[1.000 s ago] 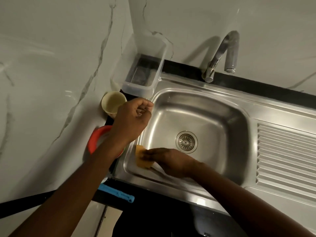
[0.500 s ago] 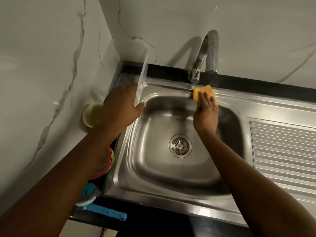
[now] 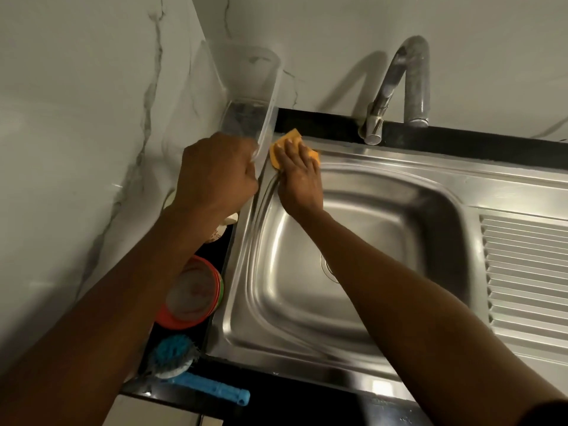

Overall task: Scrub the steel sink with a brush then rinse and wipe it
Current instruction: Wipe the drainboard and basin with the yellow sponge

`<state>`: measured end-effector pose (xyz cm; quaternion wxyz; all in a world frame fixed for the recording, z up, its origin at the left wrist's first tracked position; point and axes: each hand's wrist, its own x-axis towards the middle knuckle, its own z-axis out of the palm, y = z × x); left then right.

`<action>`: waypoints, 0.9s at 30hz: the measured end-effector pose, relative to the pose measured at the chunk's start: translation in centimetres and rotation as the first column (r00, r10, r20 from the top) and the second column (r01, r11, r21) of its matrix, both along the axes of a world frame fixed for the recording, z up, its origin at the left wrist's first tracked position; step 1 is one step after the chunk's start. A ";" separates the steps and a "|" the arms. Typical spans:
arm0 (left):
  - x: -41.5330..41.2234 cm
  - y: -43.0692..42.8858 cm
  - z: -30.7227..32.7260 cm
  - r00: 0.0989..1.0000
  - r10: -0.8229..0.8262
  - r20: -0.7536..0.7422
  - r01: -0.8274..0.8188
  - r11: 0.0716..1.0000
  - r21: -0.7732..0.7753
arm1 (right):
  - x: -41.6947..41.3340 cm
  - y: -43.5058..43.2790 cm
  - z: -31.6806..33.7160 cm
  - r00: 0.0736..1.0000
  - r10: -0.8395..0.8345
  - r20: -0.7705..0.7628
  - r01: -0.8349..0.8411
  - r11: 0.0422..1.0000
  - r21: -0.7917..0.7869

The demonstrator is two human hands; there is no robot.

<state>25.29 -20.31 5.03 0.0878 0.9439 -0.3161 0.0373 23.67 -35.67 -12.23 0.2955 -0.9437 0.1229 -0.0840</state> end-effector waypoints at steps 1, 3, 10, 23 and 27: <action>0.2 0.0 0.0 1.000 0.003 -0.002 -0.003 1.000 -0.007 | 0.7 0.4 0.0 0.999 0.042 0.002 -0.042 0.998 0.055; 0.4 -0.3 0.1 1.000 0.006 -0.025 -0.006 1.000 0.005 | 1.7 0.8 0.2 0.989 0.150 0.007 -0.149 0.981 0.122; 0.8 -0.7 -0.3 0.999 0.003 -0.044 -0.001 0.998 0.062 | -3.6 3.0 0.5 0.938 0.340 0.067 -0.345 0.900 0.266; 0.2 0.5 -2.7 0.996 -0.012 -0.090 0.015 0.999 0.036 | -17.7 3.3 -0.9 0.952 0.205 -0.227 0.131 0.399 0.908; 0.3 0.8 -3.4 0.994 -0.024 -0.103 0.024 1.000 -0.002 | -13.1 0.9 -0.6 0.943 -0.126 -0.307 0.310 0.006 0.951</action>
